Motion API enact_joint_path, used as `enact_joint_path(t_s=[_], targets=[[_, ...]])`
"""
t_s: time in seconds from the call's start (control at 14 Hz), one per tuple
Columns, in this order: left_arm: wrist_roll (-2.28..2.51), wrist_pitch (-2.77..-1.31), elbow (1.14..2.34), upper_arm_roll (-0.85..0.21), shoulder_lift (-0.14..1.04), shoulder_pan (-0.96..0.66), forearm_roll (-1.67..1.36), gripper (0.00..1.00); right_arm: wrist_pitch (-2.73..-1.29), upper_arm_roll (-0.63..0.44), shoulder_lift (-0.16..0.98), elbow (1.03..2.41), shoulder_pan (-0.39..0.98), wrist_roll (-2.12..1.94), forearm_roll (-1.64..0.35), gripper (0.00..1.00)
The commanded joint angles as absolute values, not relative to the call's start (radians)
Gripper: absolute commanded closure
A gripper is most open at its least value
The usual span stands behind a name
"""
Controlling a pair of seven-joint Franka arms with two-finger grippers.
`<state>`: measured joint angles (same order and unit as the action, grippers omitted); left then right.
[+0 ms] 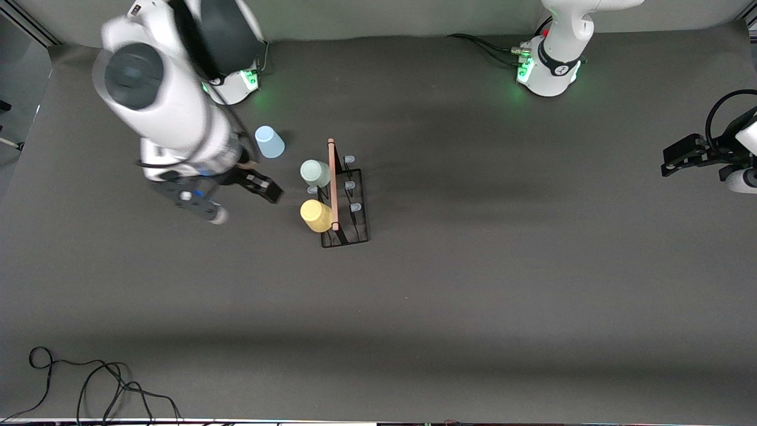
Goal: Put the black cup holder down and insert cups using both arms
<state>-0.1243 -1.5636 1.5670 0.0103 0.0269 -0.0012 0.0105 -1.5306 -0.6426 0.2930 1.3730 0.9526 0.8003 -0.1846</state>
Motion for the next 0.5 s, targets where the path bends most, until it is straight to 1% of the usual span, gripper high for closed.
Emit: enact_joint_path(t_s=[0.0,0.14,0.21,0.36,0.43], targets=[[-0.129,-1.551,1.559,0.012,0.015,-0.006,0.011,0.00,-1.502,-0.689,0.203,1.411,0.940,0.607,-0.164,0.00],[-0.127,-1.549,1.559,0.012,0.015,-0.006,0.011,0.00,-1.500,-0.645,0.125,1.462,0.849,0.493,-0.118,0.00],[-0.127,-1.548,1.559,0.012,0.014,-0.006,0.011,0.00,-1.500,-0.573,0.086,1.480,0.772,0.429,-0.079,0.00],[-0.126,-1.548,1.559,0.012,0.014,-0.008,0.011,0.00,-1.499,-0.362,0.032,1.517,0.523,0.306,-0.022,0.00],[-0.126,-1.548,1.559,0.012,0.014,-0.008,0.011,0.00,-1.499,-0.265,0.023,1.523,0.399,0.235,-0.018,0.00]])
